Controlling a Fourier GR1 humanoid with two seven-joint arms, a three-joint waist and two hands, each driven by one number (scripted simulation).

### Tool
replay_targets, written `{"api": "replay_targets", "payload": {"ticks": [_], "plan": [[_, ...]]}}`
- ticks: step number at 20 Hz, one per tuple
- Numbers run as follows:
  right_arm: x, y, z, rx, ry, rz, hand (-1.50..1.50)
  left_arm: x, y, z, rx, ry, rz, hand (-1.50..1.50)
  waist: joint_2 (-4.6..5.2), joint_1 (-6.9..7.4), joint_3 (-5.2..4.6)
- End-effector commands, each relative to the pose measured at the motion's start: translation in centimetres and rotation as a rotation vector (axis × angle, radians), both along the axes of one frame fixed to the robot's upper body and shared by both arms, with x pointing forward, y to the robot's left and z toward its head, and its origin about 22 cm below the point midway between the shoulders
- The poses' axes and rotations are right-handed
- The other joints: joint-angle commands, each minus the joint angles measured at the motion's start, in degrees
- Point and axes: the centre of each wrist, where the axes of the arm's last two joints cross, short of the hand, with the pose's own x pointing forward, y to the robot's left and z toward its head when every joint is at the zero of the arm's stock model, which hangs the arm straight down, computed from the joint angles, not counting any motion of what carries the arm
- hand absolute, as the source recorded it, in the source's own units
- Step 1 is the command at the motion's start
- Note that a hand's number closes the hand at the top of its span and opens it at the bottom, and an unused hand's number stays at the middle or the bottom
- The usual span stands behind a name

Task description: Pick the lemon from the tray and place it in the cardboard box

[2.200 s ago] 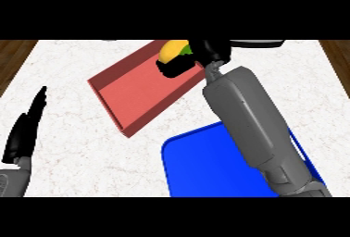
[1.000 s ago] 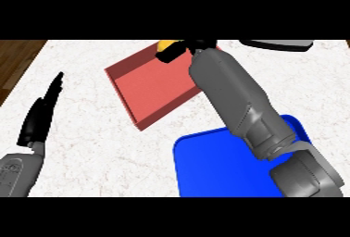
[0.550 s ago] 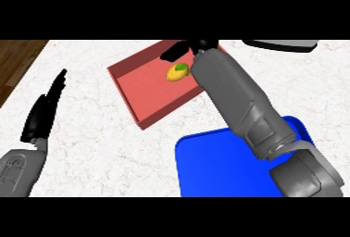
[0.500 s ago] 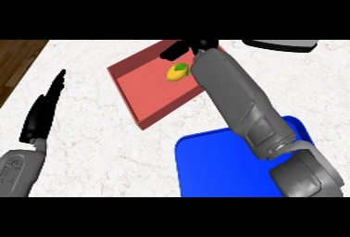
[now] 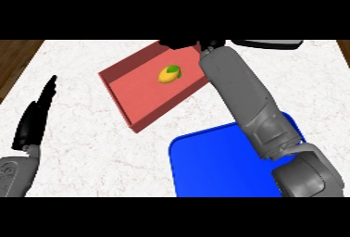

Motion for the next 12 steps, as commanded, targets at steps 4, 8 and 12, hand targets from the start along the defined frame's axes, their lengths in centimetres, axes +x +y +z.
{"api": "replay_targets", "payload": {"ticks": [4,8,12], "plan": [[0.8,-4.9,-1.7,0.123,-0.035,-0.015,-1.50,-1.5,1.8,-0.6,0.019,0.021,0.039,0.00,-0.73,-2.70,0.01],[1.1,-10.0,-2.8,0.109,-0.004,-0.037,-1.50,-2.4,1.8,-1.1,0.001,0.031,0.060,0.00,-1.39,-4.12,0.01],[1.0,-13.6,-3.3,0.086,0.019,-0.052,-1.50,-3.8,1.6,-2.1,-0.017,0.034,0.085,0.00,-1.78,-4.79,0.00]]}}
